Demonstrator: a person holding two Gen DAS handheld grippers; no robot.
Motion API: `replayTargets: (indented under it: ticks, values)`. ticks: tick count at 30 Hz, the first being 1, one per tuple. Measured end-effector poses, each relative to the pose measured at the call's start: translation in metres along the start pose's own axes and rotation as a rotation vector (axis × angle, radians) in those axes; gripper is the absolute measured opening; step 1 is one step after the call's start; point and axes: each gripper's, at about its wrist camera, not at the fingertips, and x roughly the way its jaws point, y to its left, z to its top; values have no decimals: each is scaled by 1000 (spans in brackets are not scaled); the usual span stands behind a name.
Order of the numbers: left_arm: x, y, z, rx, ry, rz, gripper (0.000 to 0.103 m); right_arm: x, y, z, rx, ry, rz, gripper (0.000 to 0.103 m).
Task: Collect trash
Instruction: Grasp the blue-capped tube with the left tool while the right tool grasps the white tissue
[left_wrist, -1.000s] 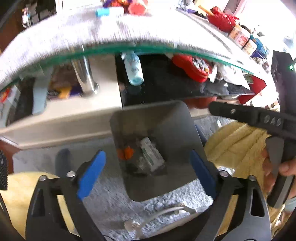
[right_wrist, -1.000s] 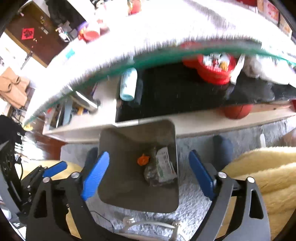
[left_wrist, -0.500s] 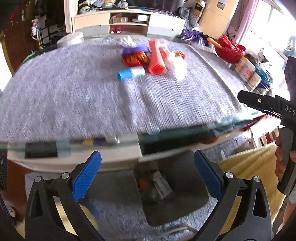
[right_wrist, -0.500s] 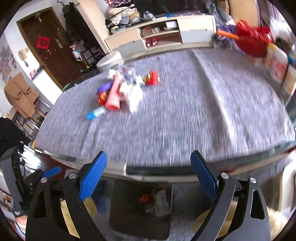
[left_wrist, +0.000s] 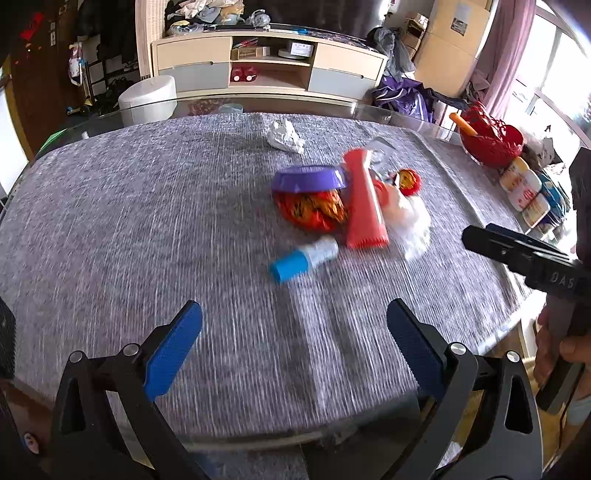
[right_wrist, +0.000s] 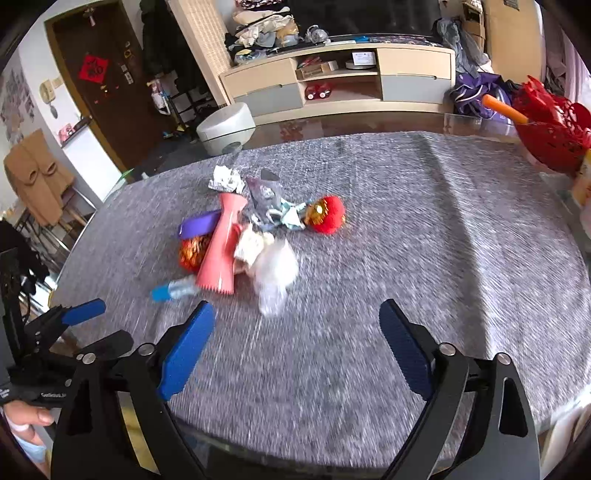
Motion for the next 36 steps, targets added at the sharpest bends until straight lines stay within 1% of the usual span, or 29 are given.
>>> replayTargets:
  ticks: [1, 2, 3, 4, 6, 9, 12, 14, 15, 16, 17, 18, 19, 20, 21, 23, 27, 31, 36]
  values:
    - [4, 0, 3, 3, 0, -1, 94, 5, 0, 2, 1, 3, 5, 74]
    - [8, -1, 6, 8, 1, -3, 92, 10, 0, 4, 2, 7, 10, 70]
    - [11, -2, 8, 13, 3, -4, 84, 15, 0, 6, 2, 15, 13, 62]
    - [15, -2, 11, 23, 8, -5, 80, 19, 0, 6, 2, 23, 18, 56]
    - [22, -3, 14, 31, 15, -9, 66, 26, 1, 7, -5, 36, 25, 50]
    - [32, -2, 16, 39, 25, -27, 55, 31, 2, 7, -8, 47, 35, 45]
    - [40, -5, 17, 58, 31, -41, 50, 36, 3, 5, -7, 59, 46, 45]
    - [44, -6, 16, 70, 35, -47, 49, 42, 5, 3, -10, 72, 50, 44]
    - [47, -7, 16, 74, 39, -52, 45, 44, 6, 3, -12, 79, 53, 42]
    - [49, -8, 16, 79, 43, -58, 42, 47, 7, 2, -11, 85, 57, 40]
    - [51, -9, 16, 82, 47, -56, 36, 49, 9, 2, -10, 89, 60, 38]
    - [53, -10, 15, 88, 47, -46, 32, 51, 10, 1, -9, 93, 64, 34]
    - [53, -12, 15, 98, 45, -36, 29, 51, 12, 1, -11, 92, 66, 31]
    - [53, -13, 14, 104, 43, -32, 25, 51, 12, 0, -13, 89, 65, 30]
    - [53, -14, 14, 110, 42, -36, 22, 49, 13, -1, -16, 82, 65, 27]
    - [52, -17, 13, 117, 41, -52, 19, 45, 15, -3, -26, 70, 62, 24]
    - [50, -23, 8, 142, 36, -50, 16, 39, 12, -6, -26, 61, 52, 22]
    - [44, -28, -1, 168, 29, -39, 15, 31, 4, -15, -3, 55, 57, 20]
    - [32, -28, -18, 182, 20, -23, 15, 11, 1, -27, -8, 27, 65, 19]
